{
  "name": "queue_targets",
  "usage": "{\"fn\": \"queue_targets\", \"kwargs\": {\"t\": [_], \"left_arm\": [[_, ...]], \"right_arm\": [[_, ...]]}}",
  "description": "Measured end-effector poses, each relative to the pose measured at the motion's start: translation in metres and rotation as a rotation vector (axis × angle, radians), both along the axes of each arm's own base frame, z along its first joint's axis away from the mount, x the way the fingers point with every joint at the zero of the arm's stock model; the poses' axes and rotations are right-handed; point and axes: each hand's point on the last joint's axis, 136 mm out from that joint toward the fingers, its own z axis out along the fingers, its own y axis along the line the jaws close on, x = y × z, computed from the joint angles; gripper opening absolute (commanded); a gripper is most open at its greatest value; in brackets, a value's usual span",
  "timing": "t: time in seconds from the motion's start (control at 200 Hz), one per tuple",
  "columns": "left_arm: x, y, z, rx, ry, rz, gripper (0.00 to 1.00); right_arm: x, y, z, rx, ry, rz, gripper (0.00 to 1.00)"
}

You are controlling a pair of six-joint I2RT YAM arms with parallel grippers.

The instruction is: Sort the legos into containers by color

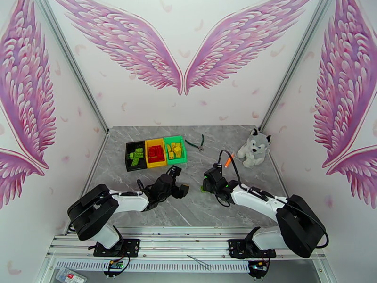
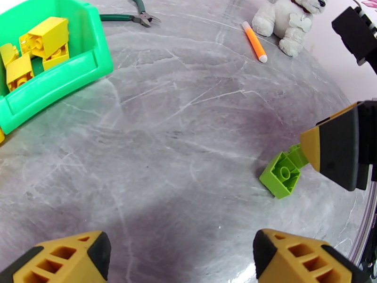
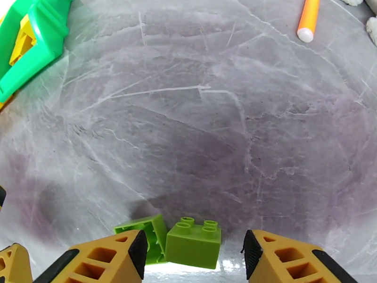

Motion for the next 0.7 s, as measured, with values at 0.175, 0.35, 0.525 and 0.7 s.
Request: {"fn": "queue_targets", "kwargs": {"t": [0.175, 0.35, 0.525, 0.7], "left_arm": [[0.001, -0.005, 0.004, -0.019, -0.008, -0.013, 0.85], [0.003, -0.009, 0.008, -0.032, -0.019, -0.019, 0.84], [0.003, -0.009, 0.008, -0.034, -0.02, -0.019, 0.84], [0.003, -0.009, 0.008, -0.034, -0.02, -0.019, 0.84]], "right_arm": [[-0.007, -0.005, -0.011, -0.005, 0.024, -0.017, 0.54], [-0.005, -0.003, -0.011, 0.016, 0.009, -0.029, 0.52], [-0.002, -0.001, -0.013, 0.026, 0.001, -0.03, 0.51], [-0.003, -0.001, -0.016, 0.021, 0.01, -0.03, 0.53]]}}
